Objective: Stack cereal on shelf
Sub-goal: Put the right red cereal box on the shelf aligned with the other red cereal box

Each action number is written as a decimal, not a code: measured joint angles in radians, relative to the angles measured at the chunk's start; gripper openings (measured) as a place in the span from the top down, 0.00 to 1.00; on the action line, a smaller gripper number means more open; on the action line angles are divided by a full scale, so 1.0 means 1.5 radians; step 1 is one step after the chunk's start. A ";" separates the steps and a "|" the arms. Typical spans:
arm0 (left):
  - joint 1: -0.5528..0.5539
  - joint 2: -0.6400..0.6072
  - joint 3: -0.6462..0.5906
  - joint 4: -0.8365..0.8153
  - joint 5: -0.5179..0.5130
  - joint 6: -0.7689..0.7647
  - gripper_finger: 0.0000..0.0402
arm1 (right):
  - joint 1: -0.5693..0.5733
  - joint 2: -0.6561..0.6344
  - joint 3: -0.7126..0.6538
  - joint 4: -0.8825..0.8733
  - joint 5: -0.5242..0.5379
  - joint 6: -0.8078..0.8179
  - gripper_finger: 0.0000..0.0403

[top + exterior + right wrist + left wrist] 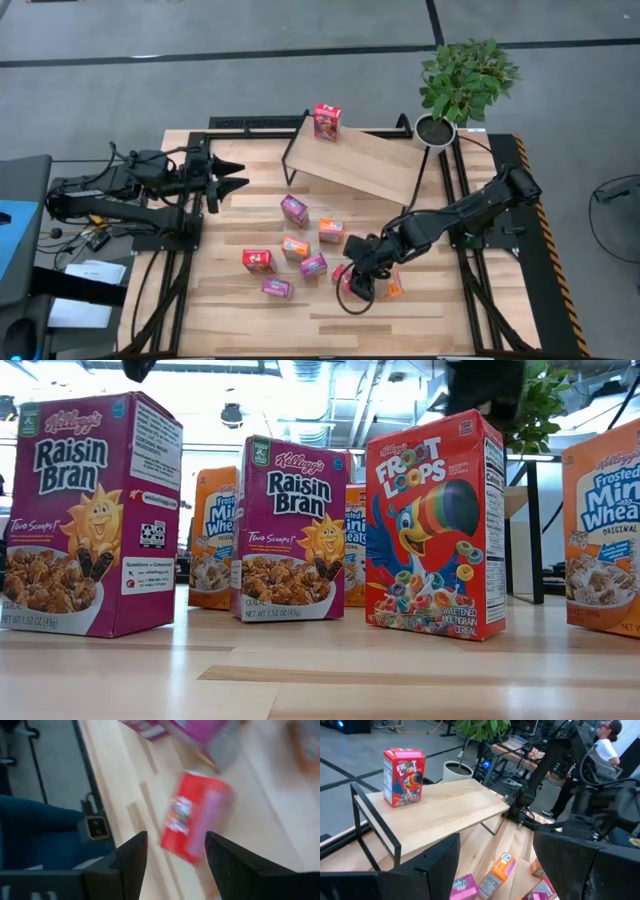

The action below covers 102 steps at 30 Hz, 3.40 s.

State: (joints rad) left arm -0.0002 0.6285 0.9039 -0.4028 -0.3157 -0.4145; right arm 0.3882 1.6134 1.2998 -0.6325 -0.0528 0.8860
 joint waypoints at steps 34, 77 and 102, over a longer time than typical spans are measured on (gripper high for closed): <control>0.000 0.001 0.000 -0.020 0.068 0.007 0.39 | 0.009 0.135 0.357 -0.309 -0.033 -0.100 0.71; 0.000 0.004 0.000 -0.070 0.086 0.000 0.39 | 0.014 0.254 0.338 -0.317 0.105 0.006 0.28; 0.000 0.004 0.000 -0.070 0.085 0.000 0.39 | 0.020 0.269 0.338 -0.329 0.125 0.005 0.28</control>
State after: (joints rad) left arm -0.0006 0.6350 0.9039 -0.5076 -0.1877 -0.4145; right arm 0.4186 2.0174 1.8072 -1.1264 0.1345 0.8938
